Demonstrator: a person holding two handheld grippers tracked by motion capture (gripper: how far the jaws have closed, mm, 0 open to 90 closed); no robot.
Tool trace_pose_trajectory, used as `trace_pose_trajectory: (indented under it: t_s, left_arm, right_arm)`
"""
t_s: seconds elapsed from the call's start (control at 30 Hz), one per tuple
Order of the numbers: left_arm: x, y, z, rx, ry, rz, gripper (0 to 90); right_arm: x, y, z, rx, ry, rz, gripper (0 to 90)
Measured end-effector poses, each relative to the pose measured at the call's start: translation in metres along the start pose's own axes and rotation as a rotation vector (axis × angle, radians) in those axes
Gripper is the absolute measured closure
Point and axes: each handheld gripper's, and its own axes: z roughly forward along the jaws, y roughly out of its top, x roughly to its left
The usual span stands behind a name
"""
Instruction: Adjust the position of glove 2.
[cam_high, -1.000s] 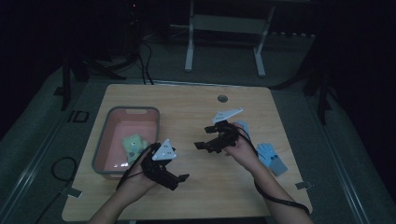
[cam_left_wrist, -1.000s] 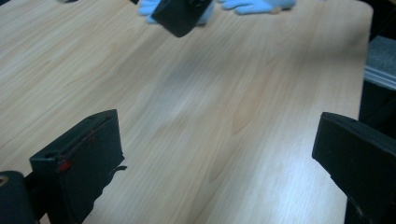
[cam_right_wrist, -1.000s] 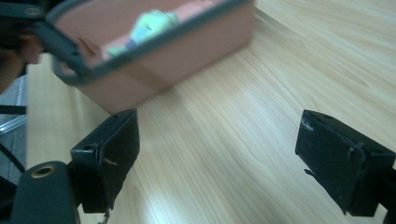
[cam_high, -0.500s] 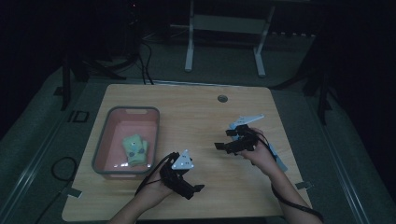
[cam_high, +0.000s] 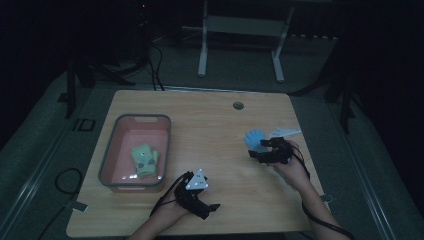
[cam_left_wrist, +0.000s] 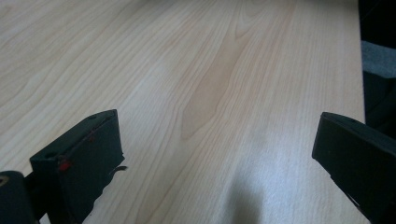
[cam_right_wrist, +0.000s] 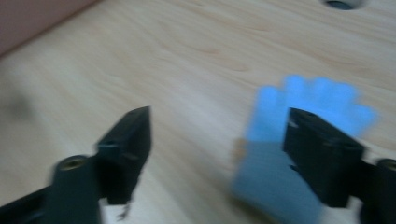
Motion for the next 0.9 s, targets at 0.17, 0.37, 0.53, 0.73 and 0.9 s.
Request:
trace_pose_trajectory:
  t_s: [0.17, 0.37, 0.53, 0.73, 0.9]
  left_arm:
    - [0.001, -0.005, -0.002, -0.020, 0.027, -0.016, 2.1]
    - [0.001, -0.012, -0.013, -0.082, 0.063, -0.043, 2.1]
    - [0.003, -0.017, -0.014, -0.096, 0.073, -0.062, 2.1]
    - [0.006, -0.020, -0.014, -0.094, 0.070, -0.064, 2.1]
    - [0.003, -0.021, -0.014, -0.099, 0.073, -0.053, 2.1]
  right_arm:
    - [-0.022, 0.000, 0.002, 0.032, -0.060, 0.047, 52.7]
    - [-0.041, 0.003, 0.012, 0.086, -0.079, 0.112, 59.8]
    - [-0.045, 0.008, 0.026, 0.112, -0.067, 0.068, 56.5]
    - [-0.044, 0.002, 0.042, 0.168, -0.109, 0.000, 59.8]
    - [-0.042, -0.005, 0.045, 0.156, -0.119, 0.007, 68.3]
